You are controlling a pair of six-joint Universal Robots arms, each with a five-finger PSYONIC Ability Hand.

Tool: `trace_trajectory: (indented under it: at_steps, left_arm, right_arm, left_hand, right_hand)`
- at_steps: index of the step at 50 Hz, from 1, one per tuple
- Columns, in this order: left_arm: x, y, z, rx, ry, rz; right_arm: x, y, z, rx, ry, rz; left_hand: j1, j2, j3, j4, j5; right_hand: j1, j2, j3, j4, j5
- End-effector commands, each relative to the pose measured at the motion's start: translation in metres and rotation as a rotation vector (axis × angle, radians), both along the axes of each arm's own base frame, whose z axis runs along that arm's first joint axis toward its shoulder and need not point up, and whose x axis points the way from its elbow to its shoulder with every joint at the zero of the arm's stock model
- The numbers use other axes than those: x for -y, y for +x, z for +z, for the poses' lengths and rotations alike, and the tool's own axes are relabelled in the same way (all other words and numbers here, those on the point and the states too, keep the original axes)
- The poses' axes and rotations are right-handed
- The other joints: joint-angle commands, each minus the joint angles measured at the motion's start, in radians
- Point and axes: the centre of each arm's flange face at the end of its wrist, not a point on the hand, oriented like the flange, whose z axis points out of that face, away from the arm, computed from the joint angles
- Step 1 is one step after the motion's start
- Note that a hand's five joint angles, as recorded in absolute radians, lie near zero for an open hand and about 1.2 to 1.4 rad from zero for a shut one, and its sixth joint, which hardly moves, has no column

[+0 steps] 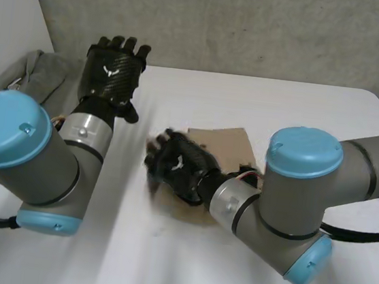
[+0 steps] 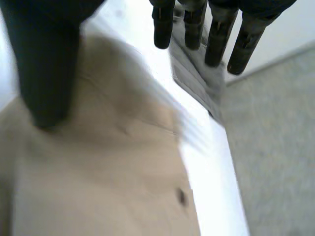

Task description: Fold the laundry.

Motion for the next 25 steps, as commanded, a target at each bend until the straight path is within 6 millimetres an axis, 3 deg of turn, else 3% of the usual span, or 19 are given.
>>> trace_trajectory:
  at_steps: [1,5,8,13,25]
  left_arm:
    - [0.007,-0.013,0.016,-0.063,-0.022,-0.034]
    - [0.004,-0.030,0.010,-0.103,0.058,-0.090]
    - [-0.001,-0.043,-0.005,-0.093,0.169,-0.128]
    - [-0.013,-0.060,-0.032,-0.064,0.388,-0.211]
    - [-0.023,-0.067,-0.074,-0.024,0.544,-0.214]
  right_arm:
    - [0.049,-0.042,0.067,0.412,0.372,-0.302]
    - [0.069,-0.058,0.077,0.555,0.541,-0.390]
    - [0.077,-0.064,0.070,0.544,0.592,-0.437]
    - [0.086,-0.059,0.050,0.445,0.659,-0.493]
    - [0.105,-0.050,-0.006,0.286,0.702,-0.548]
  left_hand:
    - [-0.015,-0.026,-0.032,-0.026,-0.042]
    - [-0.004,-0.015,-0.021,-0.014,-0.031]
    - [0.002,-0.009,-0.015,-0.008,-0.025]
    - [0.005,-0.006,-0.012,-0.005,-0.022]
    - [0.008,-0.003,-0.009,-0.002,-0.019]
  right_hand:
    - [-0.035,-0.070,-0.086,-0.077,-0.111]
    - [-0.035,-0.070,-0.086,-0.077,-0.111]
    - [-0.035,-0.070,-0.086,-0.077,-0.111]
    - [-0.035,-0.070,-0.086,-0.077,-0.111]
    - [-0.035,-0.070,-0.086,-0.077,-0.111]
